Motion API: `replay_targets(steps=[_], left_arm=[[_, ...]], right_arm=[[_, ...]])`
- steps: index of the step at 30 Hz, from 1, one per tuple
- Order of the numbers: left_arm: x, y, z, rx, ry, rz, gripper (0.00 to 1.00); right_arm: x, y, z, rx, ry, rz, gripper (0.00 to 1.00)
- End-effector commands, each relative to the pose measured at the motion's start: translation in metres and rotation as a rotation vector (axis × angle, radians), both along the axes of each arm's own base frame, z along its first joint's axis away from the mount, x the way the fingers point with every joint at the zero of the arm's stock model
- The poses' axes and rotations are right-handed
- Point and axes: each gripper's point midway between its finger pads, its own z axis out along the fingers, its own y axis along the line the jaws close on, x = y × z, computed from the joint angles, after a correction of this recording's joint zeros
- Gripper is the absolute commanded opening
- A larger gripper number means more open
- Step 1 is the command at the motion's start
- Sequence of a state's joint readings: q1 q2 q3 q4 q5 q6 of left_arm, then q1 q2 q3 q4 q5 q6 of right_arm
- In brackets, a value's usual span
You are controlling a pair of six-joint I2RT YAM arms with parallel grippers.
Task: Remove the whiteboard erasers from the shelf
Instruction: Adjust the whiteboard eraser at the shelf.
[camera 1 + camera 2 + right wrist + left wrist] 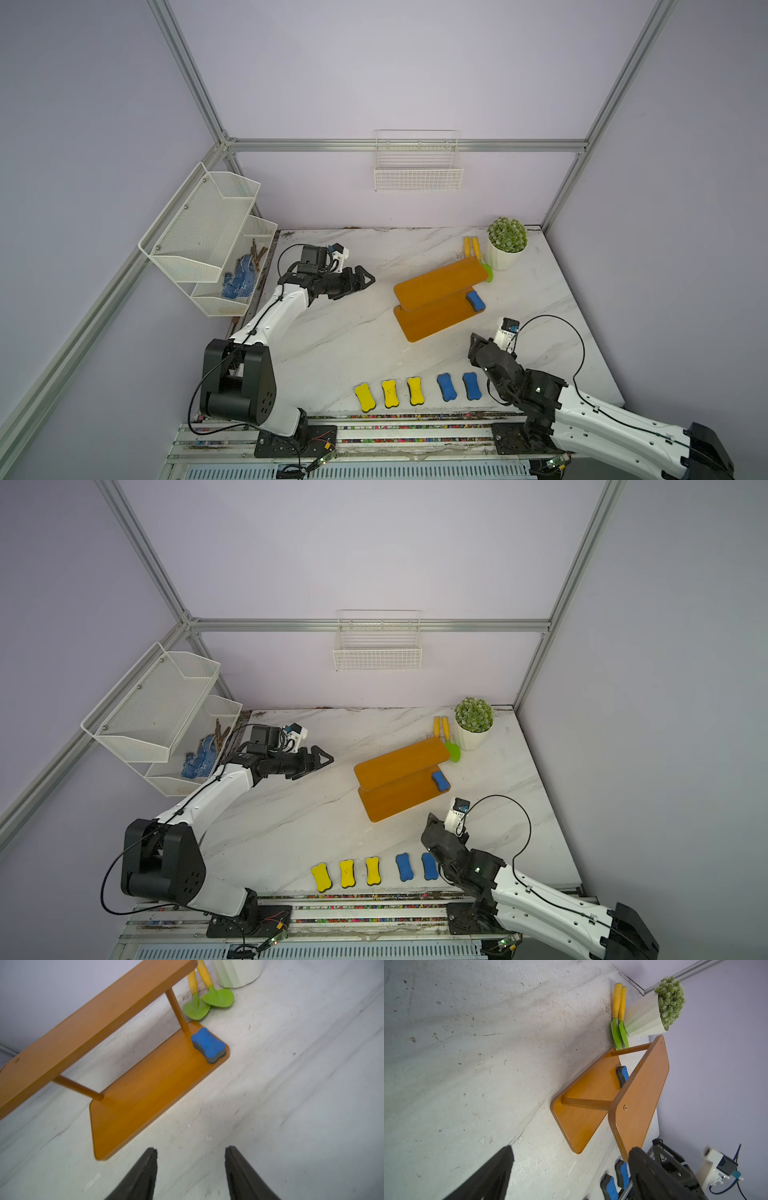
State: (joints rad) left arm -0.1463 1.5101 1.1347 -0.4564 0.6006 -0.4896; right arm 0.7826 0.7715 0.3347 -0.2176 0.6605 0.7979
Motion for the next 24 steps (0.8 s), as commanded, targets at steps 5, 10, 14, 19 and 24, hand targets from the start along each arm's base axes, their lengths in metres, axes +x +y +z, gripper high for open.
replay_targets(steps=[5,10,14,19,24], left_arm=[[-0.001,-0.01,0.013,-0.023,-0.049,-0.034,0.9],[0.0,-0.012,0.009,-0.017,-0.044,-0.043,0.9],[0.001,-0.011,0.008,-0.01,-0.044,-0.044,0.9],[0.002,-0.014,0.011,-0.025,-0.048,-0.06,0.91],[-0.001,-0.023,0.011,-0.028,-0.047,-0.085,0.9]], right_arm=[[0.084,-0.005,0.021,-0.013,-0.112,0.131,0.61],[0.127,-0.014,0.015,-0.007,-0.083,0.177,0.64],[0.146,-0.024,0.014,0.031,-0.06,0.153,0.64],[0.142,-0.033,0.002,0.131,-0.028,0.063,0.61],[0.143,-0.055,-0.018,0.194,-0.021,-0.063,0.59]])
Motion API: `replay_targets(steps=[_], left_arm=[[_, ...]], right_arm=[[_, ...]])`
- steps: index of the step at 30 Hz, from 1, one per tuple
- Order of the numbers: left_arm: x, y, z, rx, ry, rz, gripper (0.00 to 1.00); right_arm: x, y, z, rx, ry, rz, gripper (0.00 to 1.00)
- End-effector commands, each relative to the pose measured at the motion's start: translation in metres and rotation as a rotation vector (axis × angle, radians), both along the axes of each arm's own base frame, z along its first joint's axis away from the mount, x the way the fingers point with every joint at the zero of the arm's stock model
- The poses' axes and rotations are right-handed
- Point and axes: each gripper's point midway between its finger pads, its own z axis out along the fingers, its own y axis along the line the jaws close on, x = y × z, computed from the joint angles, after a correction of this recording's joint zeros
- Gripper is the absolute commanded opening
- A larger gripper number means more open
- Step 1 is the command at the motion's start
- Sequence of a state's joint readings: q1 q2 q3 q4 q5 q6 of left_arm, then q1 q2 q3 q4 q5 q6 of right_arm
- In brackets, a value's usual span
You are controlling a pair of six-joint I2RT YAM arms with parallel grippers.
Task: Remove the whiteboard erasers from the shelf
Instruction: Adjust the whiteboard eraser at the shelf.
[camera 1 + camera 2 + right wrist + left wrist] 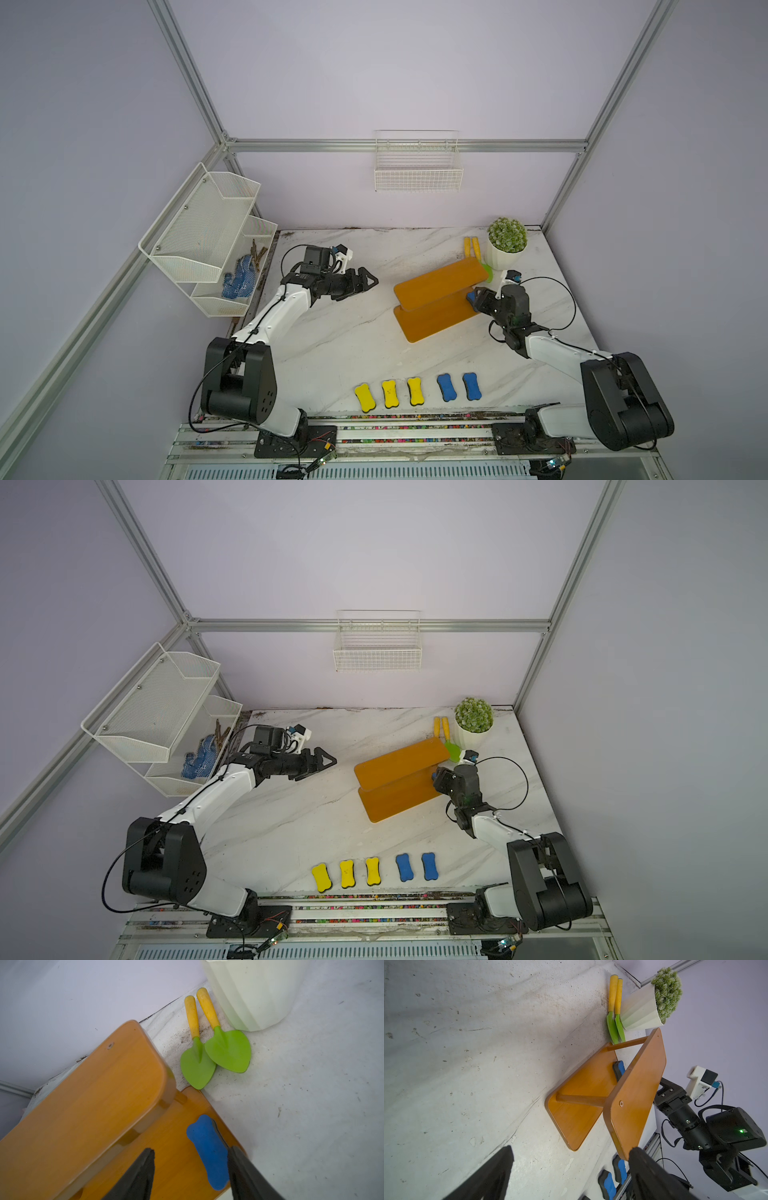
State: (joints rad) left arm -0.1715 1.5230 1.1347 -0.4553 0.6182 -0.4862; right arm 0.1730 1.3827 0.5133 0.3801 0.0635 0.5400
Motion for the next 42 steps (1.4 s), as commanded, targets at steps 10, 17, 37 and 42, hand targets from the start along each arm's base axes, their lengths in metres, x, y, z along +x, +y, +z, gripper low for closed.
replay_targets(steps=[10,17,37,42], left_arm=[[0.002,-0.01,0.012,-0.009,-0.06,-0.049,0.91],[0.001,-0.01,0.011,-0.007,-0.059,-0.052,0.91],[0.001,-0.006,0.015,-0.001,-0.068,-0.045,0.91],[0.001,-0.006,0.017,0.0,-0.072,-0.042,0.91]], right_arm=[[0.013,-0.019,-0.028,0.019,0.049,-0.067,0.64],[0.022,-0.016,-0.04,0.036,0.085,-0.064,0.64],[0.001,0.005,-0.042,0.006,0.173,0.105,0.62],[0.004,0.011,-0.043,-0.024,0.199,0.156,0.61]])
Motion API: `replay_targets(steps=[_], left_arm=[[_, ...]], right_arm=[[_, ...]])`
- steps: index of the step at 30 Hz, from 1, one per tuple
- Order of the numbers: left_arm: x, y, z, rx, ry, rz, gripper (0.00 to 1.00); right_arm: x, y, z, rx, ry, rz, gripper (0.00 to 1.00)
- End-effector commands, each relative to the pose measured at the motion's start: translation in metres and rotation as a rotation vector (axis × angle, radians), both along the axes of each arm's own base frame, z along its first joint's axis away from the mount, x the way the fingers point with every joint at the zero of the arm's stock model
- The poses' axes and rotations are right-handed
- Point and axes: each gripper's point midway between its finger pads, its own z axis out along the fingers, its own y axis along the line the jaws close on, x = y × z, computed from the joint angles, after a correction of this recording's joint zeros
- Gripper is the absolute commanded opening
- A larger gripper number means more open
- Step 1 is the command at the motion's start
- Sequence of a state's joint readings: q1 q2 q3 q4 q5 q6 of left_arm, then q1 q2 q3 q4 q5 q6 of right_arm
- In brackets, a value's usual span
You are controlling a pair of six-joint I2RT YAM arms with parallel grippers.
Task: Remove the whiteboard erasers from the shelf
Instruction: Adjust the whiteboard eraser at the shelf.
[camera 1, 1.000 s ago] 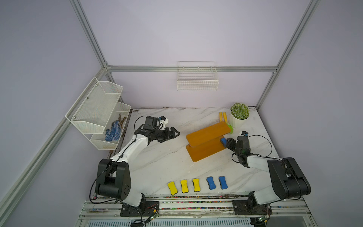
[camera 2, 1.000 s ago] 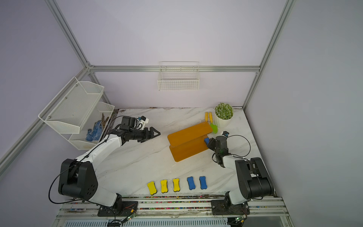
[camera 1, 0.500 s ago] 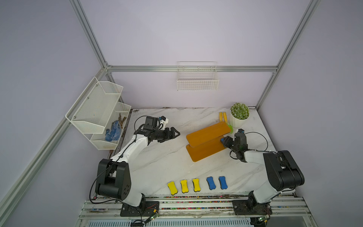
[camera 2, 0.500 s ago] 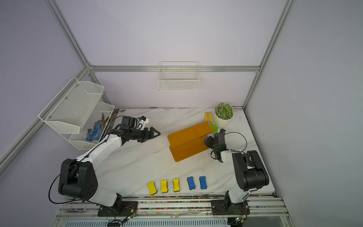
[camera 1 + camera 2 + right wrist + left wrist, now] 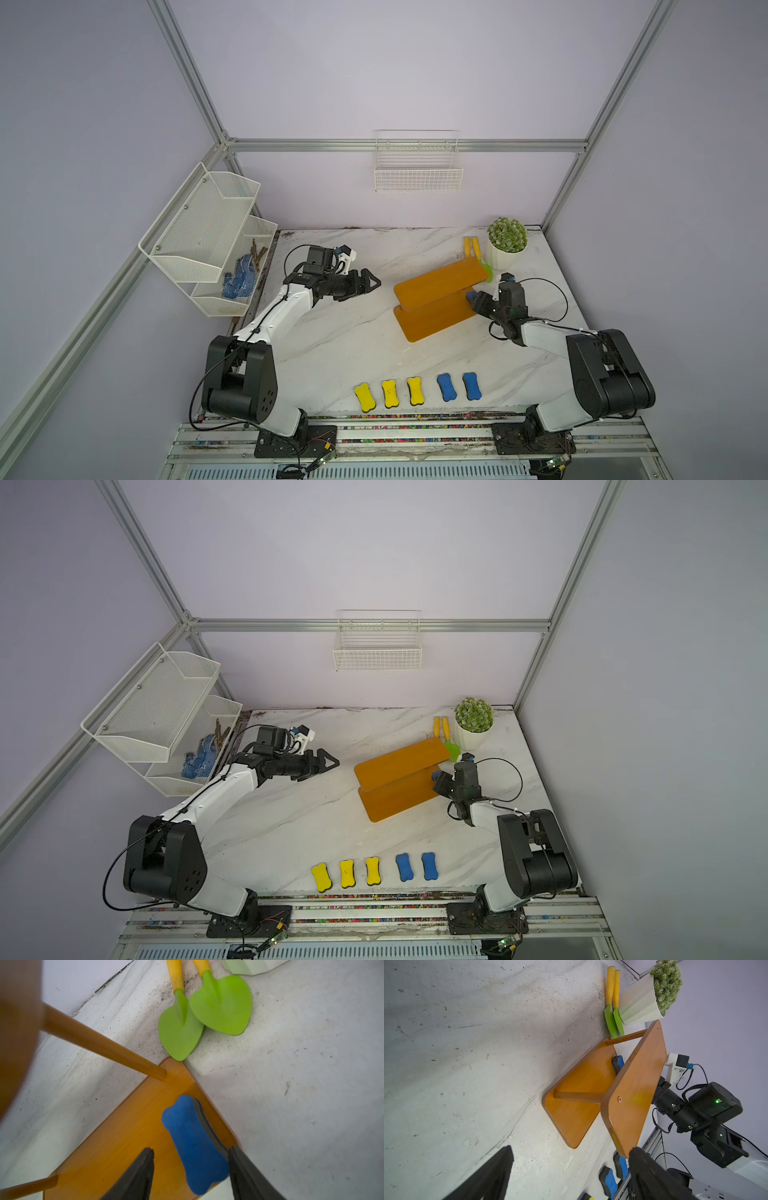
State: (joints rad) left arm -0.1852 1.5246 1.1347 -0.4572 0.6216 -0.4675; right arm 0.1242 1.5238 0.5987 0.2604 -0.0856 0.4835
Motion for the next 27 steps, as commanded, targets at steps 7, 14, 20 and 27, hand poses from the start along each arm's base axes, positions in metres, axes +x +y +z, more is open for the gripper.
replay_targets(steps=[7,14,20,27], left_arm=[[0.003,0.0,0.019,-0.01,-0.066,-0.015,0.91],[0.003,0.001,0.02,-0.015,-0.065,-0.015,0.91],[0.002,0.001,0.021,-0.017,-0.069,-0.016,0.91],[0.002,0.002,0.026,-0.03,-0.076,-0.014,0.91]], right_arm=[[-0.003,0.011,-0.01,-0.013,0.061,0.077,0.61],[-0.011,0.02,0.001,-0.101,0.052,0.105,0.61],[-0.005,0.027,0.001,-0.157,0.079,0.109,0.7],[0.0,0.024,0.008,-0.221,0.066,0.053,0.74]])
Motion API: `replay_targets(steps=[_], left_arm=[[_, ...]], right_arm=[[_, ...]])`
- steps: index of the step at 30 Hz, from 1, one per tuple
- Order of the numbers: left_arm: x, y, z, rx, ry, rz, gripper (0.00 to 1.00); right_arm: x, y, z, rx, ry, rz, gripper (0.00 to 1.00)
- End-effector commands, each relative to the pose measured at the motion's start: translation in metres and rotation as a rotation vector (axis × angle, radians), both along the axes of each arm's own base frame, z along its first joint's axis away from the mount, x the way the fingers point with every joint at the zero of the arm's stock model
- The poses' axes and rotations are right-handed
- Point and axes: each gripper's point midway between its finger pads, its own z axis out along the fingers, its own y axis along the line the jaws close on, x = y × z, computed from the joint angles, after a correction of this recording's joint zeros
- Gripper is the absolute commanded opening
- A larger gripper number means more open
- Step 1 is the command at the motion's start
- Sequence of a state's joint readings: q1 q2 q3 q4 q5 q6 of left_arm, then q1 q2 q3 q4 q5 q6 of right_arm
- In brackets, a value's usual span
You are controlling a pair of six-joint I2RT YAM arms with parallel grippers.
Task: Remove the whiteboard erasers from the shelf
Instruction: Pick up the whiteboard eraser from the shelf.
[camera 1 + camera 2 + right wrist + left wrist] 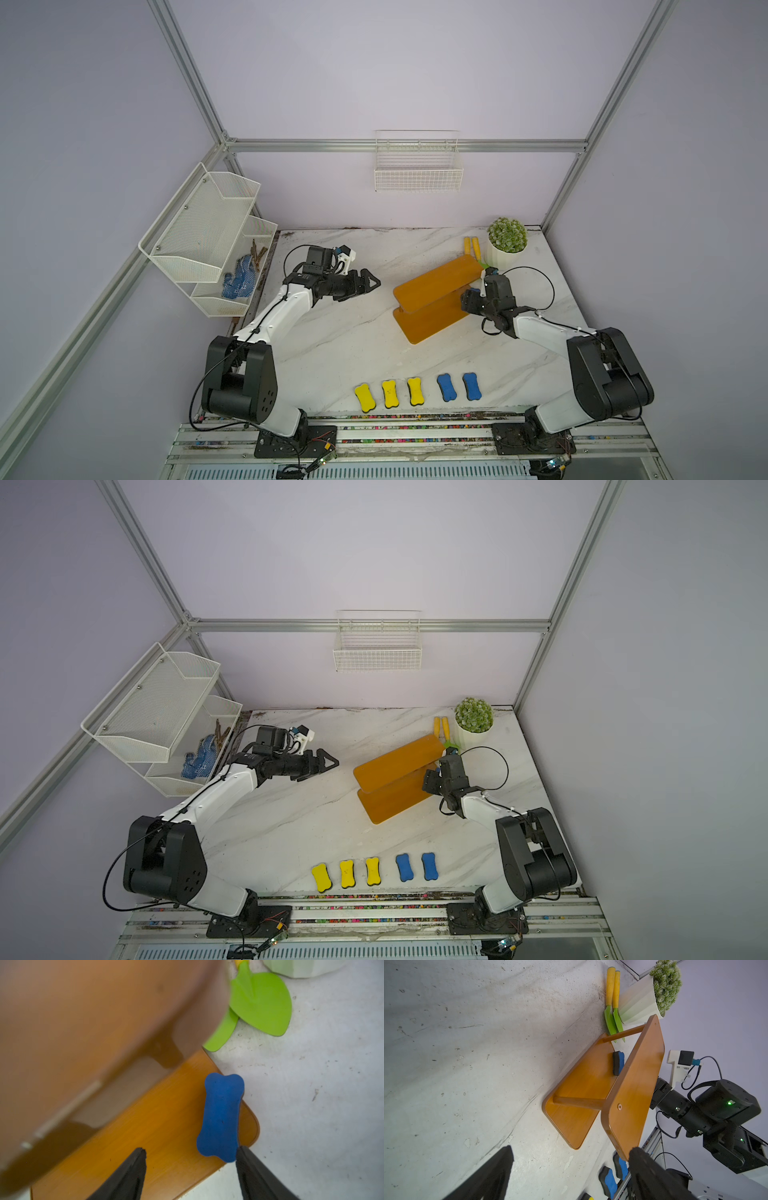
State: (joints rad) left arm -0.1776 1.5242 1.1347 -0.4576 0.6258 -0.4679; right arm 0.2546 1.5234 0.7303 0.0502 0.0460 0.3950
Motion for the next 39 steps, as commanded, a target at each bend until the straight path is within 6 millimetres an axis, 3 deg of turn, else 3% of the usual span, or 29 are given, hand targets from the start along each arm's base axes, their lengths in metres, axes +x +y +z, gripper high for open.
replay_targets(steps=[1,6,7,15,23,27,31,39], left_arm=[[0.002,0.0,0.026,-0.027,-0.079,-0.018,0.91],[0.001,0.0,0.028,-0.03,-0.081,-0.016,0.91],[0.001,0.0,0.028,-0.033,-0.083,-0.018,0.91],[0.0,-0.001,0.031,-0.043,-0.088,-0.021,0.91],[0.0,-0.002,0.029,-0.048,-0.082,-0.022,0.91],[0.0,-0.002,0.03,-0.048,-0.084,-0.022,0.91],[0.0,-0.002,0.03,-0.047,-0.084,-0.021,0.91],[-0.001,-0.002,0.03,-0.048,-0.085,-0.023,0.91]], right_arm=[[0.0,-0.006,-0.003,-0.062,0.01,-0.036,0.74],[-0.006,-0.005,-0.025,-0.07,0.048,-0.054,0.68],[-0.007,-0.005,-0.027,-0.07,0.044,-0.06,0.62],[-0.007,-0.014,-0.018,-0.041,-0.092,-0.165,0.52],[-0.007,-0.012,-0.023,-0.013,-0.081,-0.206,0.55],[0.0,-0.011,-0.017,-0.02,-0.124,-0.206,0.57],[0.006,-0.012,-0.021,-0.031,-0.117,-0.227,0.63],[0.013,-0.015,-0.028,-0.05,-0.074,-0.271,0.63]])
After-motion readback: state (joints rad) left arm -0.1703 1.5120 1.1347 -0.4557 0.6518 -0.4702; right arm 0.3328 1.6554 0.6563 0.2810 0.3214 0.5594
